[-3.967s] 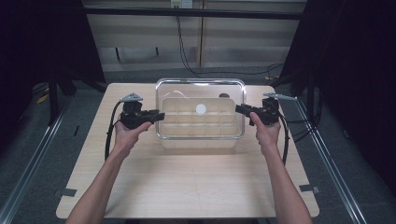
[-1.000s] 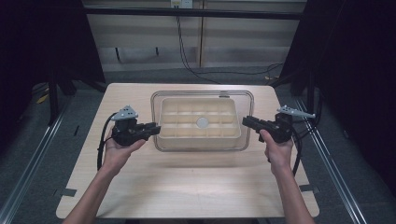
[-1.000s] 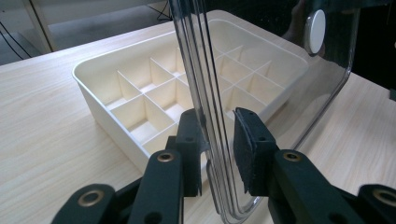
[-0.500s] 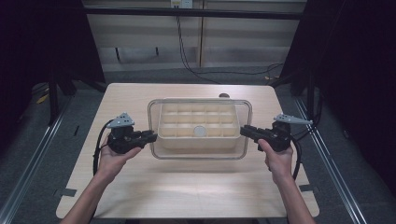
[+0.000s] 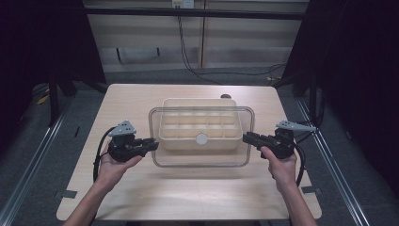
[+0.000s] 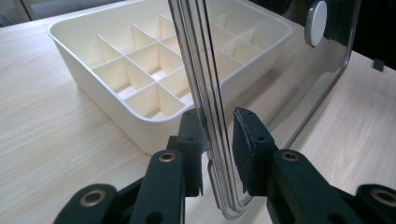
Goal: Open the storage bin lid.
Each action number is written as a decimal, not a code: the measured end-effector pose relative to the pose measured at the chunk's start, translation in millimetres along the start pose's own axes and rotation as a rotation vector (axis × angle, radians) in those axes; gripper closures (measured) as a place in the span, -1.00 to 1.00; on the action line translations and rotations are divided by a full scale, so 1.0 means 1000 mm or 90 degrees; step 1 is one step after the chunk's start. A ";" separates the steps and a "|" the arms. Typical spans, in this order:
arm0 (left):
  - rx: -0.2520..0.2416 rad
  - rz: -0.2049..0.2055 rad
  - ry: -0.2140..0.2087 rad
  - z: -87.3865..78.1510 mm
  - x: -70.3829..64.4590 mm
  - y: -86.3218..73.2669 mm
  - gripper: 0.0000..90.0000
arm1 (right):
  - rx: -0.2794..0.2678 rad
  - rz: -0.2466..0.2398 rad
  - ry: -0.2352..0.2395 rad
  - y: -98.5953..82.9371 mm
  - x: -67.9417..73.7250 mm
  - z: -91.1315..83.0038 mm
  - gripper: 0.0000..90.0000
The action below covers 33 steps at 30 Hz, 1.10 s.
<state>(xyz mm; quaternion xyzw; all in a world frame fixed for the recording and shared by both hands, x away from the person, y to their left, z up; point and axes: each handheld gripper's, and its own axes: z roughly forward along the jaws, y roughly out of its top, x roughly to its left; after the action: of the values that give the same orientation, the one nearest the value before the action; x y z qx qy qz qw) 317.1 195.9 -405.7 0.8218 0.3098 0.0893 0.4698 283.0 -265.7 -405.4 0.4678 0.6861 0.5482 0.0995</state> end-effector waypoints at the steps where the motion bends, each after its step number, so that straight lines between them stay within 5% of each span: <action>1: 0.001 -0.001 -0.004 0.000 -0.001 -0.001 0.64 | 0.004 -0.003 0.000 -0.001 0.001 -0.001 0.56; 33: 0.040 0.010 -0.012 -0.012 -0.027 -0.032 0.64 | 0.038 0.014 0.025 -0.034 0.014 -0.015 0.57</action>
<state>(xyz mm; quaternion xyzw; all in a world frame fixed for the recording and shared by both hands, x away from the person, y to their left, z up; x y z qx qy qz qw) 277.1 200.4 -421.9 0.8393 0.3018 0.0755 0.4458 247.7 -263.4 -423.0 0.4671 0.6990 0.5374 0.0662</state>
